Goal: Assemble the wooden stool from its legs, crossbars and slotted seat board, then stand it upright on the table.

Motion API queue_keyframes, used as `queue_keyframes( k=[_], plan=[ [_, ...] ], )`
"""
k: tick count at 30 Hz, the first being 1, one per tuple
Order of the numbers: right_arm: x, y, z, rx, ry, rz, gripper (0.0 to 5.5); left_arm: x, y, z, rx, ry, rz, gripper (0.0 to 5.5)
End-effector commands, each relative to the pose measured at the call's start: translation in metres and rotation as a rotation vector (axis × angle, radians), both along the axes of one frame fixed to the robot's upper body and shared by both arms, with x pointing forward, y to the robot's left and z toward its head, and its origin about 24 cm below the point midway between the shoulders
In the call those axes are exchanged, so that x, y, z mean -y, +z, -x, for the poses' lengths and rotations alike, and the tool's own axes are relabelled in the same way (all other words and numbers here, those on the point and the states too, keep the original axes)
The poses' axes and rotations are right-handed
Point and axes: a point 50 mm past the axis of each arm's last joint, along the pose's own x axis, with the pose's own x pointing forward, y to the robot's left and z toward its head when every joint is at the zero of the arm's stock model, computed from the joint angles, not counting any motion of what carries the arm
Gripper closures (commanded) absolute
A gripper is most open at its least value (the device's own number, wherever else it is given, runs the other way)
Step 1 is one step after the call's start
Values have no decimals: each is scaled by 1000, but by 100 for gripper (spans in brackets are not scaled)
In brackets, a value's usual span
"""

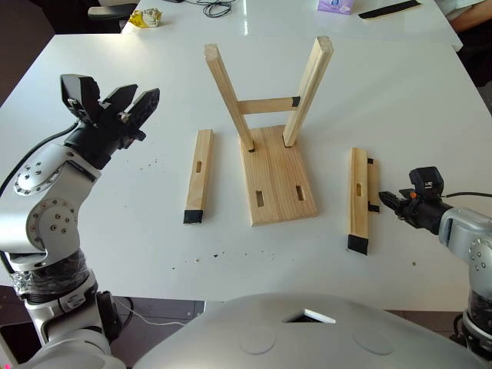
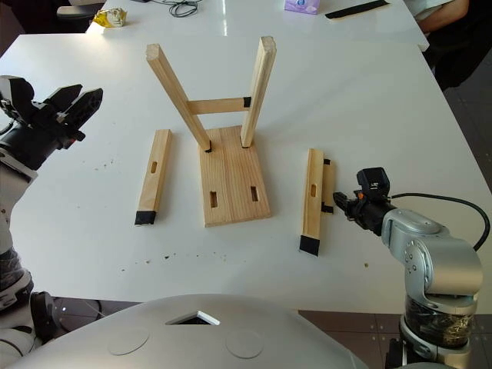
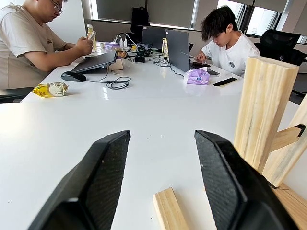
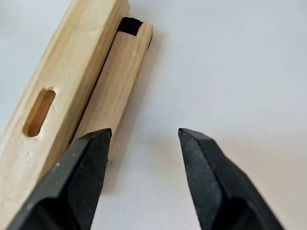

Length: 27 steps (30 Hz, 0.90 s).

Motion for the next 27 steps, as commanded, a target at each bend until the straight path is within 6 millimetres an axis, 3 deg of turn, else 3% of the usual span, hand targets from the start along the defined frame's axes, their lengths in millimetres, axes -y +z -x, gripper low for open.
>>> queue_keyframes(
  k=[1,20,27],
  plan=[
    [-6,-2,2,-14,5,-6,293,8,0,-1,-10,-18,-12,299],
    [-27,-19,8,-66,24,-31,293,25,-4,-5,-37,-74,-39,299],
    [-19,-24,9,-74,8,-8,293,23,-4,-6,-41,-69,-44,299]
  ],
)
